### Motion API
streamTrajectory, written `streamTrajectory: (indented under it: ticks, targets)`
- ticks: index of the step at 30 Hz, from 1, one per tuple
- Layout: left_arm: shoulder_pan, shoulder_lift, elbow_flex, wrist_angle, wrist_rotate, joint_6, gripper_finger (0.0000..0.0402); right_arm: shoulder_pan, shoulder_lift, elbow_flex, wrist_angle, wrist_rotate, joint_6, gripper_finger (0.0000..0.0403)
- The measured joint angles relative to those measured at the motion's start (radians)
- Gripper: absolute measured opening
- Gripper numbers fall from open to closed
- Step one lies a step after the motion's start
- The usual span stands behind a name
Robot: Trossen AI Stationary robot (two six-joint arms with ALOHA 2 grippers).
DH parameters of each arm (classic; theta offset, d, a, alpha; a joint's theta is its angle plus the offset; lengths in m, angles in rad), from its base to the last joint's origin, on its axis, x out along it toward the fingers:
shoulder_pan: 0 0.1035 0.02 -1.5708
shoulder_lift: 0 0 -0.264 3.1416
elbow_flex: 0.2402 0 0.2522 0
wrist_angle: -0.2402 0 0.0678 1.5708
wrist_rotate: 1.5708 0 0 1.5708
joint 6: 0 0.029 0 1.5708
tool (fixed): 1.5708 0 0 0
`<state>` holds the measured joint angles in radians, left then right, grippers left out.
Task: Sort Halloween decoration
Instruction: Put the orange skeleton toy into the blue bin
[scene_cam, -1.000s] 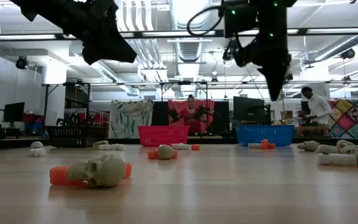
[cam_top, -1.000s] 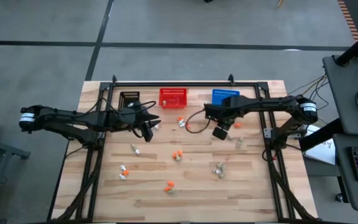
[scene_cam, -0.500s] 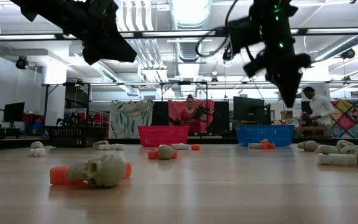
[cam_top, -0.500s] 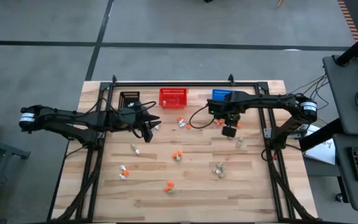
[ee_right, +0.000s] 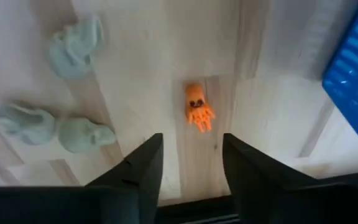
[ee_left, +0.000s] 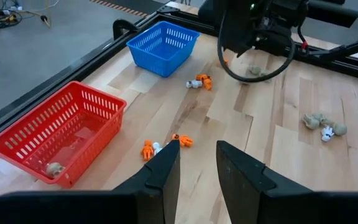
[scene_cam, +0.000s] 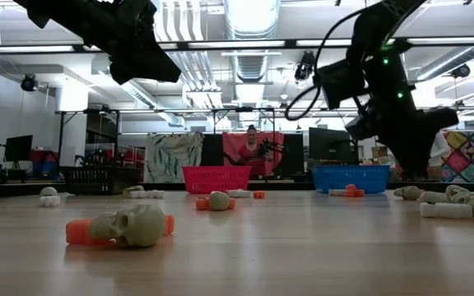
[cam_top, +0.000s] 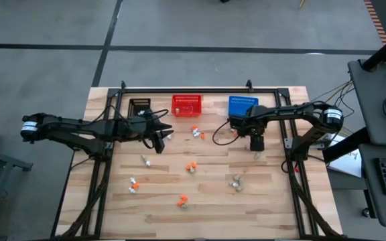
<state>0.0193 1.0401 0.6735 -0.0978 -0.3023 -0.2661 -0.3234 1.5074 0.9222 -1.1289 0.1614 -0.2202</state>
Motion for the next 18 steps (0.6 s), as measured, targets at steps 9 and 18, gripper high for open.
streamTrajectory:
  ticks: [9,18]
  targets:
    - [0.000,0.000,0.000,0.000,-0.001,0.022,0.0087,-0.026,0.000,-0.054,0.114,0.000,-0.018,0.0172]
    - [0.000,0.000,0.000,0.000,-0.002,0.022,0.0087,-0.038,0.000,-0.110,0.189,0.056,-0.028,0.0171]
